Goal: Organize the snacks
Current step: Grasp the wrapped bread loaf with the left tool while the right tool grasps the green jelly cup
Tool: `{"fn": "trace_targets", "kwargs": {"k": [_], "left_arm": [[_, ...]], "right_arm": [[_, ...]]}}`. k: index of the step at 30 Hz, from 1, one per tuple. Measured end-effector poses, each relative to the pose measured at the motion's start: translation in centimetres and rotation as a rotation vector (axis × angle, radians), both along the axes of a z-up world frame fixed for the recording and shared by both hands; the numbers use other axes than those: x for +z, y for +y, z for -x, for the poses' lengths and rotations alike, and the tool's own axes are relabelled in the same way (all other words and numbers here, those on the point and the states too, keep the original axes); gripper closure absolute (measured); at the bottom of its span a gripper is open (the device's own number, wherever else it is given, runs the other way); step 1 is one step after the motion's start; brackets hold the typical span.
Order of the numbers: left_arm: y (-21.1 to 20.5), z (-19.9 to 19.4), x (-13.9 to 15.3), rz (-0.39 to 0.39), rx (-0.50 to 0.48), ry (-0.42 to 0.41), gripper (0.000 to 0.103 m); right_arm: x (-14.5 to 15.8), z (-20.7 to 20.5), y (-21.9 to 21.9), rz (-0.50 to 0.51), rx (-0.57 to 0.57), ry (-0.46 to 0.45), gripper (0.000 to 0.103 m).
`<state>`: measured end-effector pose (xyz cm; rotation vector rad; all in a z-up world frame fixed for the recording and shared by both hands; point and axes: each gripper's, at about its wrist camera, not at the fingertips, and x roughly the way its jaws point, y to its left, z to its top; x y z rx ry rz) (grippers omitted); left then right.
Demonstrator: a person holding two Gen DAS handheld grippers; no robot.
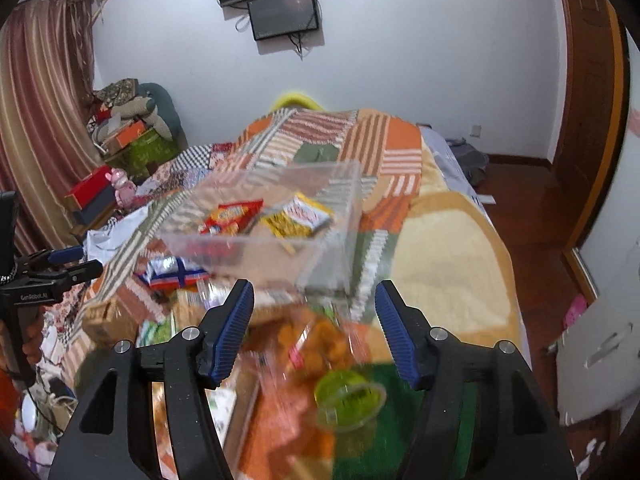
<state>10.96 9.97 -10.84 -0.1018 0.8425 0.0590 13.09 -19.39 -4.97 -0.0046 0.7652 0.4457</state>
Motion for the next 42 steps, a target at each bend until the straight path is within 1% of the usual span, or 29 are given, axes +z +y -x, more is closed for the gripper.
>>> {"fn": "trace_targets", "kwargs": {"k": [2,6,10,16,21,24,25,26,27,29,35,38,42], "left_arm": [[0.3,0.4,-0.9,0.002,0.011,0.017,0.008],[0.8,1.1,-3.1,0.022,0.033,0.071,0.008],[0.7,1.0,-4.9,0.031,0.05,0.105,0.008],[0.8,0.3,-7.1,0.075,0.064,0.147,0.008],[0.6,-0.1,-8.2,0.093,0.07,0.148,0.008],[0.3,-0.3,-8.7,0.093,0.063,0.153,0.015],[0.1,-0.3,-8.7,0.074,0.064,0.15,0.02],[-0.1,-0.3,-8.7,0.055,0.062,0.142,0.022],[-0.2,-0.1,-8.6,0.05,0.059,0.138,0.022],[-0.3,0.1,-8.6,0.049,0.058,0.129,0.023],[-0.4,0.6,-7.6,0.038,0.048,0.102,0.023],[-0.4,0.8,-6.3,0.04,0.046,0.074,0.023],[-0.3,1.0,-4.2,0.048,0.04,0.032,0.023]], "right_arm": [[-0.7,0.7,-0.5,0.005,-0.011,0.019,0.043],[-2.6,1.2,-1.3,0.008,-0.032,0.072,0.038],[-4.2,1.9,-1.5,0.038,-0.04,0.108,0.038],[-5.9,2.1,-2.0,0.049,-0.044,0.161,0.038],[-6.9,1.8,-2.2,0.045,-0.05,0.19,0.038],[-7.3,1.7,-2.3,0.03,-0.053,0.196,0.038],[-7.4,1.6,-2.3,0.022,-0.052,0.202,0.038],[-7.6,1.5,-2.6,0.007,-0.052,0.213,0.038],[-7.6,1.4,-2.6,-0.003,-0.055,0.219,0.043],[-7.7,1.3,-2.7,-0.016,-0.059,0.229,0.048],[-7.2,1.8,-2.9,-0.024,-0.057,0.214,0.048],[-6.8,1.9,-3.0,-0.032,-0.058,0.209,0.048],[-5.5,2.1,-3.3,-0.044,-0.064,0.18,0.048]]}}
